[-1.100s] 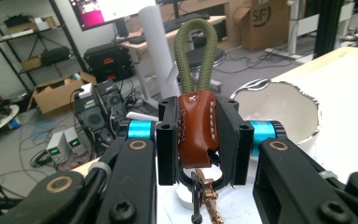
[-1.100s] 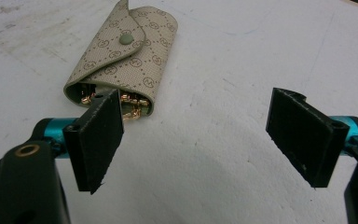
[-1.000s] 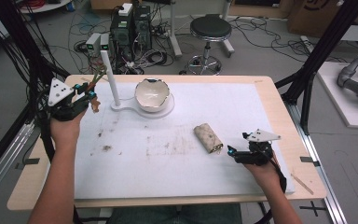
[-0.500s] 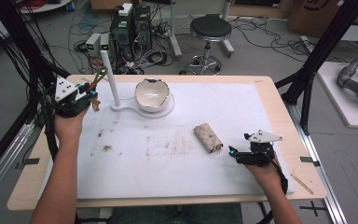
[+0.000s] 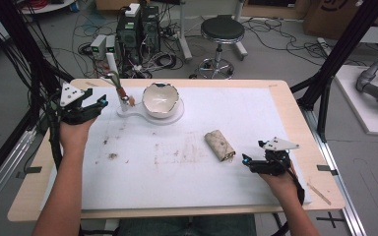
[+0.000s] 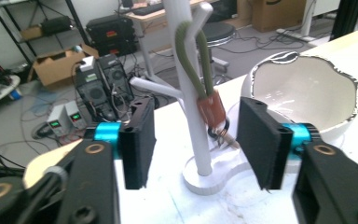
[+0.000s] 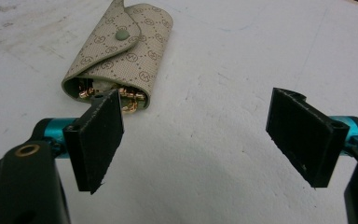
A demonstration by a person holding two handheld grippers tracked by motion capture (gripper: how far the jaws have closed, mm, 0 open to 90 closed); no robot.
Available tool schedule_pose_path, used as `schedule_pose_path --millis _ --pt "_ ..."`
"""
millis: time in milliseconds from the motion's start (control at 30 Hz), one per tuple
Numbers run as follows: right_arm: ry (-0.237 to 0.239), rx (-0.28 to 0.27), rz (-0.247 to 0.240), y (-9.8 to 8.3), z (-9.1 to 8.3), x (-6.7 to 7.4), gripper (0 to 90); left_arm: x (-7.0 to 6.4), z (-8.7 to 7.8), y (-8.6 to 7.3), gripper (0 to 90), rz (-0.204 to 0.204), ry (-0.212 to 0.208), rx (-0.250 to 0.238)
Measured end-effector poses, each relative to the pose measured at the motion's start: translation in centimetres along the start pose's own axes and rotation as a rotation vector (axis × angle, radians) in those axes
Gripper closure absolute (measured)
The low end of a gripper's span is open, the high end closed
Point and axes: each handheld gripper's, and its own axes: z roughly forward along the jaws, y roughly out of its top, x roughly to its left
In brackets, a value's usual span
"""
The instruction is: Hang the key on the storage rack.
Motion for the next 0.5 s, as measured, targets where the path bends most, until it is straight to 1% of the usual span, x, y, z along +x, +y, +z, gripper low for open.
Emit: schedule_pose_path --millis 67,100,133,200,267,333,367,433,500 --pt "0.002 0.001 0.004 0.0 0.0 -0.1 19.4 0.1 -0.1 -0.5 40.3 -0.019 -0.016 0.004" --pt "0.002 0.001 0.004 0.0 0.0 -0.1 19.4 0.1 -0.1 -0.5 39.2 -0.019 -0.016 0.004" --pt "0.003 0.001 0.005 0.0 0.1 -0.1 19.3 0.4 -0.2 -1.0 37.2 -0.037 -0.036 0.012" --pt "0.001 0.000 0.004 0.1 0.2 -0.1 19.3 0.7 -0.4 -1.5 34.2 -0.061 -0.060 0.016" --pt "0.005 -0.002 0.003 0.3 0.3 -0.1 19.3 0.9 -0.6 -2.1 30.2 -0.066 -0.083 0.023" --pt "0.007 -0.006 -0.006 0.5 0.5 0.0 19.3 1.0 -0.8 -2.6 27.5 -0.071 -0.115 0.035" --pt "0.009 -0.006 -0.005 0.6 0.6 0.1 19.3 1.0 -0.9 -2.8 26.6 -0.069 -0.122 0.042" --pt "0.010 -0.008 -0.007 0.8 0.7 0.1 19.3 1.0 -1.0 -3.1 24.6 -0.079 -0.136 0.050" --pt "0.011 -0.010 -0.008 0.9 0.9 0.1 19.3 0.8 -1.2 -3.4 23.7 -0.085 -0.149 0.049"
